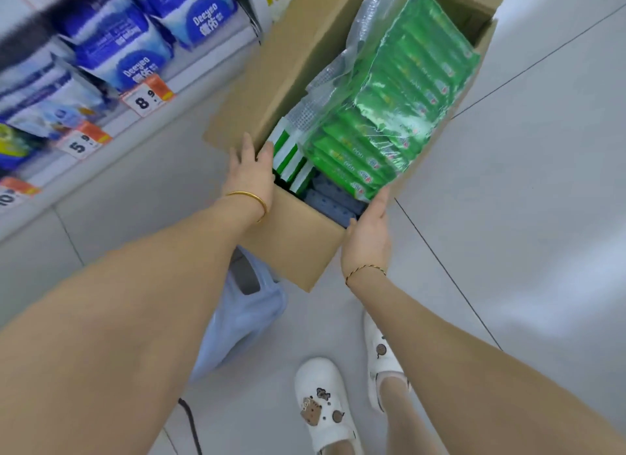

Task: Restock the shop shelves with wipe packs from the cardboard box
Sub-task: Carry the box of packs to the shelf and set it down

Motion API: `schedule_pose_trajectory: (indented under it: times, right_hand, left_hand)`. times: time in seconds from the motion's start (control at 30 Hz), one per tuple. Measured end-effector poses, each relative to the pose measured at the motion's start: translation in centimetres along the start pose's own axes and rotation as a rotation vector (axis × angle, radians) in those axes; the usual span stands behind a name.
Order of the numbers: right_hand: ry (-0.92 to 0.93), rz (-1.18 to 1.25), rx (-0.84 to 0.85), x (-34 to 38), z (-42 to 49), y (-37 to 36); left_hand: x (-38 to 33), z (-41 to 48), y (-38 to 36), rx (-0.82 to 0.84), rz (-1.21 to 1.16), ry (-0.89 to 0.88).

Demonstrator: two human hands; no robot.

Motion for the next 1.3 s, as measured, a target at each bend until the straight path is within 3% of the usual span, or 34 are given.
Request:
schedule_pose_trajectory:
  times: [0.13, 0.23, 0.27, 0.33, 0.4, 0.47, 0.57, 0.63, 0.7, 0.77, 0.9, 1.0, 1.2, 1.3]
  right_hand:
    - [0.083, 0.152, 0.274, 4.6, -2.3, -5.2]
    - [0.182, 0.058, 0.470, 7.2, -3.9, -7.7]
    - [0.223, -0.016, 0.449, 7.8, -3.8, -7.4]
    - [0.301, -0.177, 0.242, 8.7, -2.7, -5.1]
    - [0.372, -0.329, -0.067, 9.7, -0.9, -1.8]
    - [0.414, -0.413, -0.249, 10.3, 1.2, 1.0]
    - [0.337, -0.533, -0.204, 10.4, 5.6, 3.3]
    - [0.292, -0.544, -0.240, 10.3, 8.2, 5.4]
    - [0.272, -0.511, -0.295, 10.4, 10.2, 7.1]
    - [0.272, -0.520, -0.284, 10.4, 11.8, 7.6]
    - [0.264, -0.599, -0.183, 10.0, 13.7, 6.4]
    - [0.283, -0.627, -0.125, 10.2, 13.9, 5.5]
    - [0.320, -0.589, -0.324, 10.9, 14.3, 5.3]
    - [0.304, -0.520, -0.343, 11.0, 13.9, 4.4]
  left_hand:
    - [1.1, -1.2, 1.1, 0.039, 0.120, -0.064]
    - [1.4, -2.3, 1.1, 0.080, 0.078, -0.054]
    - [1.5, -2.6, 1.3, 0.084, 0.077, -0.035]
    - [1.4, -2.9, 2.1, 0.045, 0.125, -0.016]
    - [-0.1, -2.9, 3.6, -0.119, 0.244, -0.084]
    - [-2.9, -2.5, 5.0, -0.290, 0.352, -0.198]
    - [-6.9, -1.4, 5.7, -0.472, 0.375, -0.299]
    - [-6.8, -0.1, 5.1, -0.446, 0.300, -0.118]
    - [-4.0, 0.5, 4.4, -0.429, 0.180, 0.180]
    - [-2.0, 0.7, 4.0, -0.456, 0.146, 0.336]
    - [-1.2, 2.2, 2.5, -0.474, 0.217, 0.308]
    - [0.0, 2.3, 1.3, -0.377, 0.148, 0.360]
    - [1.4, 2.7, 0.8, -0.301, 0.191, 0.294]
    - [2.8, 2.5, 1.5, -0.325, 0.264, 0.282]
Point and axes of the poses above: each hand's wrist, its own z-axis towards the middle knuckle, its own y-axis out of the back of the hand, x = y × z, the point moved 9 cm from there along z, towards the middle knuckle, and after that the axes turned 11 degrees about -y, right-handed, at the moved point
